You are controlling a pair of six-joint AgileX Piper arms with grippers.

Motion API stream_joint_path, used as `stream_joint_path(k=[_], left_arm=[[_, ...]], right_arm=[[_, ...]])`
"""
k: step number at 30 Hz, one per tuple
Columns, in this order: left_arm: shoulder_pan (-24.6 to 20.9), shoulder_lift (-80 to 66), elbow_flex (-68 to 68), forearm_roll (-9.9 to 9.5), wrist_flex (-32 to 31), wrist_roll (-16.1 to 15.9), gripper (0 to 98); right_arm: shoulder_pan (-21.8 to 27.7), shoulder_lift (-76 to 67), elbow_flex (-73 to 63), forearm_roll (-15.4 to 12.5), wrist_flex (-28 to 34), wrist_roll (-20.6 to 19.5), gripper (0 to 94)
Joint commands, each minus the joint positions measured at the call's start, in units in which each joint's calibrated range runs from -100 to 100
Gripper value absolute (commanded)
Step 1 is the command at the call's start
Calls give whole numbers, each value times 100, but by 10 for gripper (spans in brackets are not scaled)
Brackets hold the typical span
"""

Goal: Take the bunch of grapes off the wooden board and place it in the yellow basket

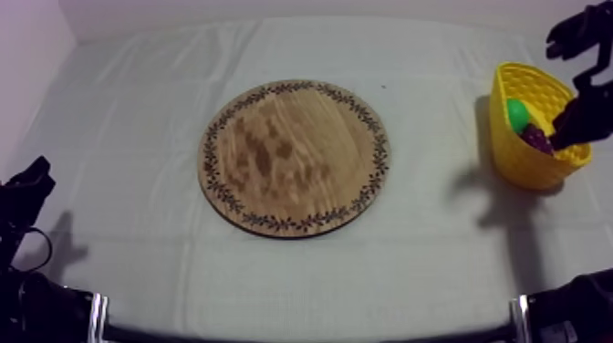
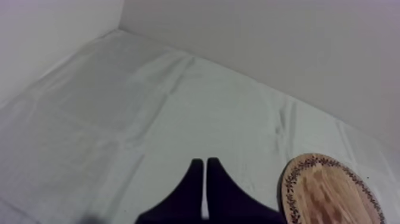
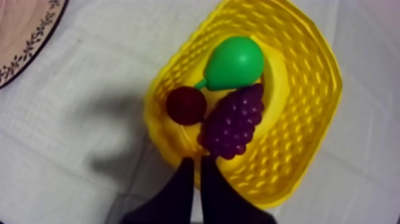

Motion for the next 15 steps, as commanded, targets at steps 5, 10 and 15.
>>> stream_joint_path(k=[5, 10, 15], left_arm=[[2, 2, -4, 1, 0, -1, 0], [2, 2, -4, 1, 0, -1, 0], [2, 2, -4, 1, 0, -1, 0]], right_arm=[[-126, -1487, 1730, -31, -1581, -113, 5], [-20, -2296, 2559, -145, -2387, -666, 4], [21, -3283, 3163, -502, -2705, -1049, 4]])
